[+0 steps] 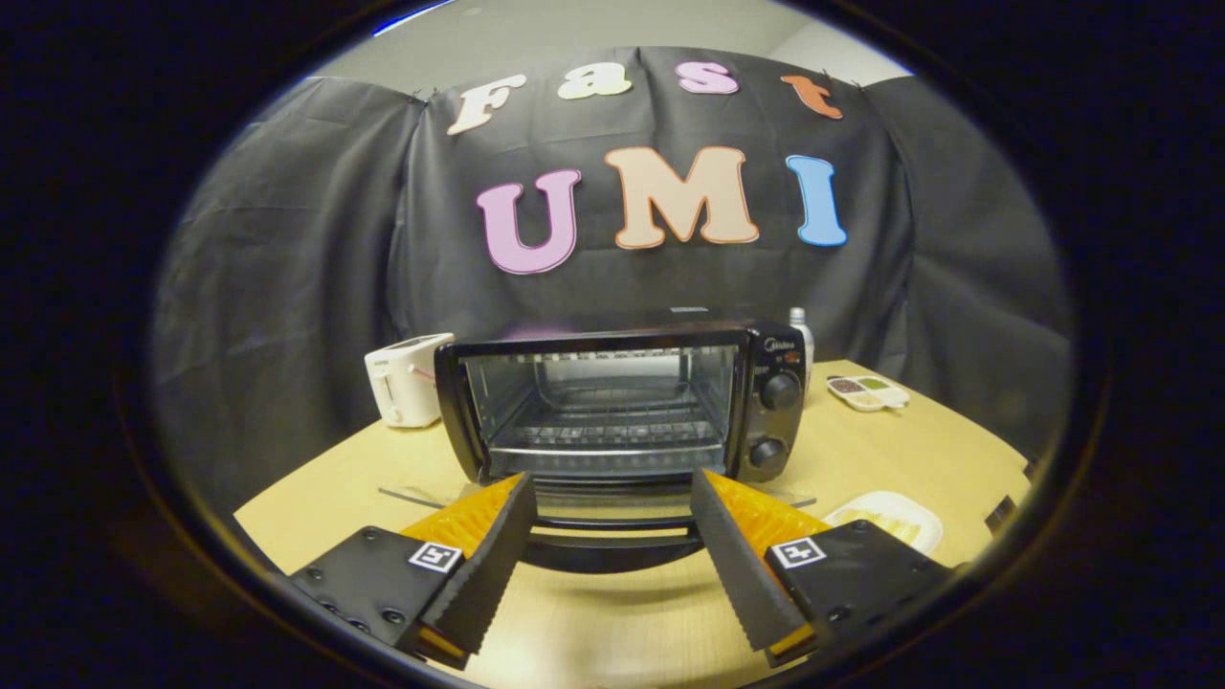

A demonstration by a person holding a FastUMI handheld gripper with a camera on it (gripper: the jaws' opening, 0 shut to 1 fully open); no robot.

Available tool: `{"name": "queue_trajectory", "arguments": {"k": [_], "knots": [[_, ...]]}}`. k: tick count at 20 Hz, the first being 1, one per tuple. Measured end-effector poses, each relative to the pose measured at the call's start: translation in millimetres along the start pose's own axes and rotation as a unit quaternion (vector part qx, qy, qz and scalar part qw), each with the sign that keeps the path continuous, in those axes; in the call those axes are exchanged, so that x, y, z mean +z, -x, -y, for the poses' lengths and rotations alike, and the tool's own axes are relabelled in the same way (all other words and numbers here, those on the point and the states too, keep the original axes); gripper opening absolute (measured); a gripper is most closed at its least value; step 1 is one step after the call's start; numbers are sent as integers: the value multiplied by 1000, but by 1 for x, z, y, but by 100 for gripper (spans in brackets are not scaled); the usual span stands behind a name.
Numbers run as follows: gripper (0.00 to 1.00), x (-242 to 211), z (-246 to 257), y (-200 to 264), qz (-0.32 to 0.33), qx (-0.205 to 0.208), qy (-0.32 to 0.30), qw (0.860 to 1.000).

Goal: Open the toaster oven, put the food inside, and close the toaster oven door.

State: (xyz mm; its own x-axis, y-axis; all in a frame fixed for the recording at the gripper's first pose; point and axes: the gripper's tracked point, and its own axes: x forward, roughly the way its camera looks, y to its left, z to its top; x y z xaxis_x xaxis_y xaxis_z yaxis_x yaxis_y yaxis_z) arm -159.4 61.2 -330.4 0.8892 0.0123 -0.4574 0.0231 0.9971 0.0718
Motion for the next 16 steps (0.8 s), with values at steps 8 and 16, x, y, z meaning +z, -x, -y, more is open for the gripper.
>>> {"name": "queue_trajectory", "arguments": {"k": [8,16], "knots": [[100,-57,5,7,-42,4,-5,999],[99,-63,18,8,-46,37,-5,998]]}}
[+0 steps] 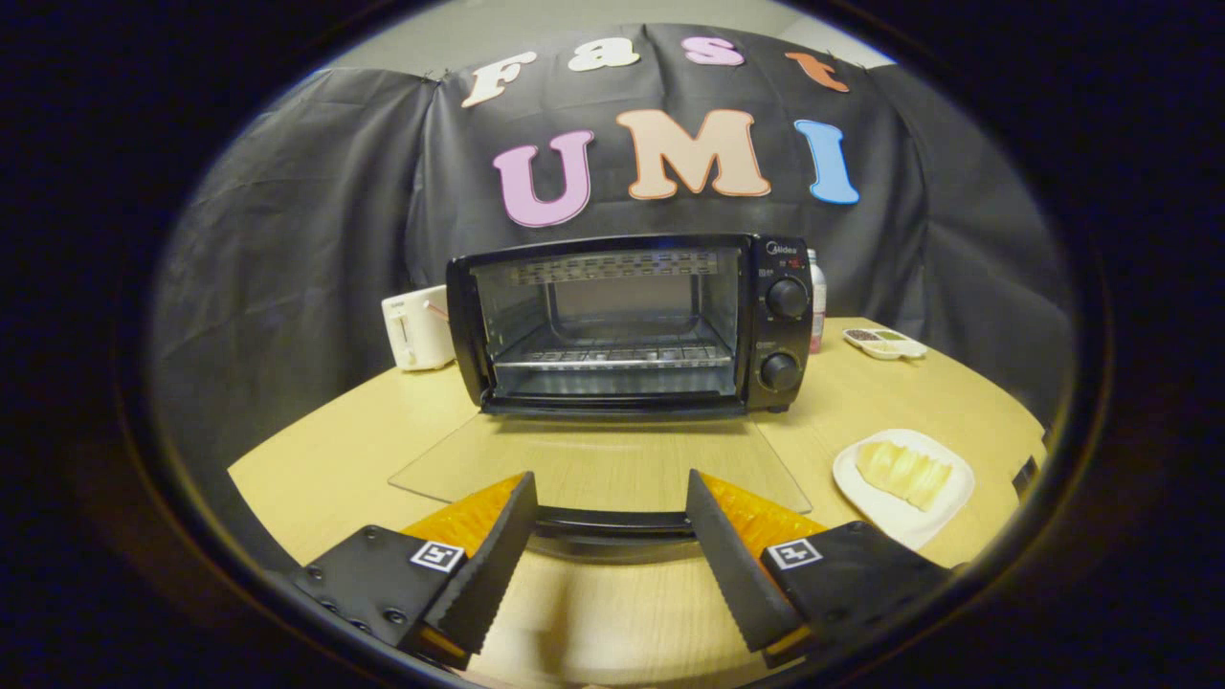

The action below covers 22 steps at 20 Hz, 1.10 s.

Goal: Open the toaster oven, put the food inside, and close the toaster oven door.

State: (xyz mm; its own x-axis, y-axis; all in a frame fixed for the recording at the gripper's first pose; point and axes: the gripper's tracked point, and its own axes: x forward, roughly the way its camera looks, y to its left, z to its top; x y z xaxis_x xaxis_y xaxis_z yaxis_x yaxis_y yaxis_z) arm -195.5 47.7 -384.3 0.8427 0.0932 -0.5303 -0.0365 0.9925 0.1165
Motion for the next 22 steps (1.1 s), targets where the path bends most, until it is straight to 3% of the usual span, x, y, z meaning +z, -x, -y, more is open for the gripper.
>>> {"name": "queue_trajectory", "arguments": {"k": [3,8,13,17,22], "knots": [[99,19,40,-5,10,-25,-10,1000],[99,51,141,-4,41,-115,16,992],[99,34,214,-1,6,-170,25,985],[99,6,245,-3,-52,-180,16,982],[99,-20,253,-9,-105,-163,1,981]]}}
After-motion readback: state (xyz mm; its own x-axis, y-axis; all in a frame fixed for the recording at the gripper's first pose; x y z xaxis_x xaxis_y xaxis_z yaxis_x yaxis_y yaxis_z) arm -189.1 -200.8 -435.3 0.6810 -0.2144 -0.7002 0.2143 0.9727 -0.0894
